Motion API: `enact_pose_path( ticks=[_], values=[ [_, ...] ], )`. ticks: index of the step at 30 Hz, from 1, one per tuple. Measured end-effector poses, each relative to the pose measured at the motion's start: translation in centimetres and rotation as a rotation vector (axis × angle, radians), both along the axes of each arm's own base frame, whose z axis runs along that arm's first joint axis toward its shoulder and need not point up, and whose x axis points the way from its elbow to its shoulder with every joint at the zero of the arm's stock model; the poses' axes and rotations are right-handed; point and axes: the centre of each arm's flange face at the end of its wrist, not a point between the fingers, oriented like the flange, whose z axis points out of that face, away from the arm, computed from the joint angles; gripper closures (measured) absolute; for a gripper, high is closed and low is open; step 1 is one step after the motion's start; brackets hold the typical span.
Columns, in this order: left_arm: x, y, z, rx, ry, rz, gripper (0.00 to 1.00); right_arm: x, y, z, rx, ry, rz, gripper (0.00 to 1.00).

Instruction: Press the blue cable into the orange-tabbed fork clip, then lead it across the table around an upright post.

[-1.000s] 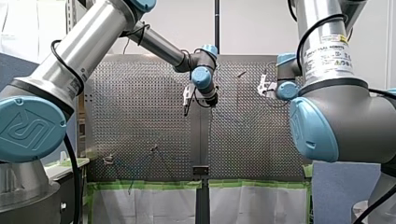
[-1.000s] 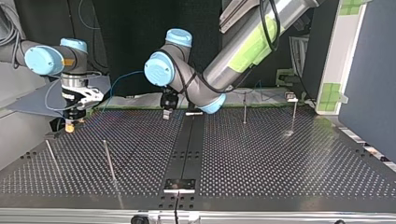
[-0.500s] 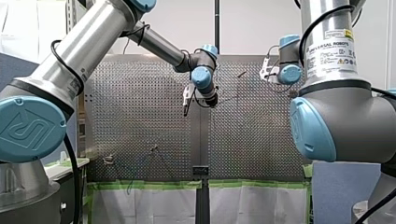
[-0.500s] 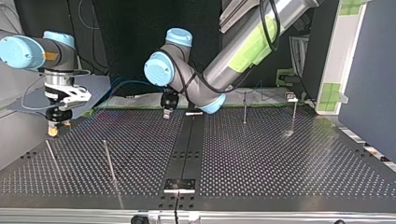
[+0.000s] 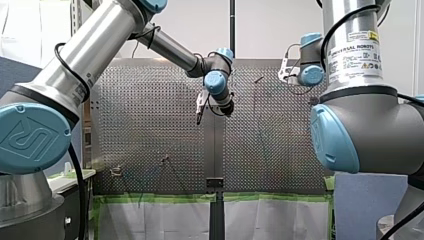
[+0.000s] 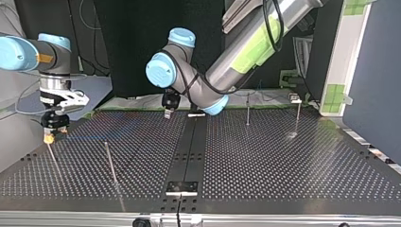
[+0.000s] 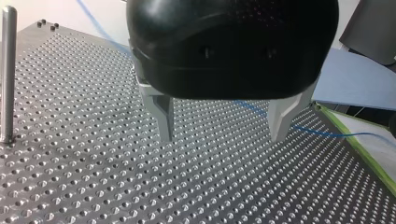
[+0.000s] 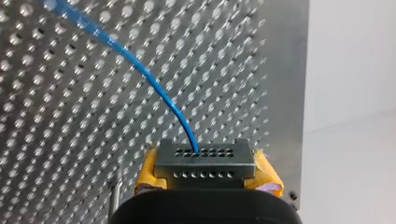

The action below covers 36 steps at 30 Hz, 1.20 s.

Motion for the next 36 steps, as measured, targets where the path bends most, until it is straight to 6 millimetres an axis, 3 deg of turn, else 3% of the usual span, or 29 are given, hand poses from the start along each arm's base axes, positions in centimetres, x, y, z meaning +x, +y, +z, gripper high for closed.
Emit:
enact_pose_path(
  ticks=[21, 36],
  values=[
    [0.1, -0.3, 0.3, -0.053, 0.021, -0.05, 0.0, 2.6, 1.7, 2.2, -0.037, 0.03, 0.175, 1.0],
    [0.1, 0.4, 4.5, -0.206, 0.002, -0.05, 0.0, 3.7, 2.3, 2.3, -0.041, 0.039, 0.246, 1.0]
  ],
)
